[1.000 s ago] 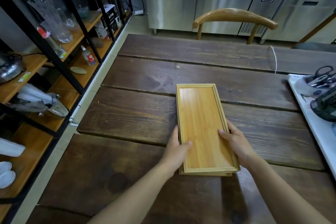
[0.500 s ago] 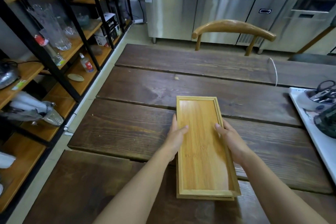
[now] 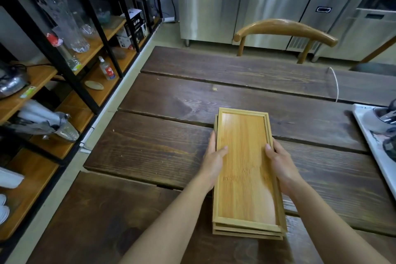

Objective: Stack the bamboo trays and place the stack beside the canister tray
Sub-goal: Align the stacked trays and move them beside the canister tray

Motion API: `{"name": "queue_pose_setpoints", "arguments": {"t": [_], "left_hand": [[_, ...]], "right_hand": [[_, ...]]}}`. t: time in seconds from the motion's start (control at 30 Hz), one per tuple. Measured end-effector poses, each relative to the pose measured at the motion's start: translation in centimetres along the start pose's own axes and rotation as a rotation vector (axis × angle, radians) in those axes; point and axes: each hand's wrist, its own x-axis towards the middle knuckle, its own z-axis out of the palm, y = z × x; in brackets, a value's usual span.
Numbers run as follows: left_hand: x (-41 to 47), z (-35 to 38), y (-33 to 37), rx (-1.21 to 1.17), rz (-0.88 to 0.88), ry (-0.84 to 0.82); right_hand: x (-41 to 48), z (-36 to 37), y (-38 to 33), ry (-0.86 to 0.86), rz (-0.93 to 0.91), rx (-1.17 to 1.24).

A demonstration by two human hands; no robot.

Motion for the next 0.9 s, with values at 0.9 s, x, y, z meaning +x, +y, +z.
{"name": "queue_pose_setpoints", "arguments": {"t": [0.9], "left_hand": [[-2.1,-0.8,-1.4,-0.053,0.023,-0.076]], "right_hand": [[-1.1,-0.5,0.0,-0.077,-0.02,0.016]]}}
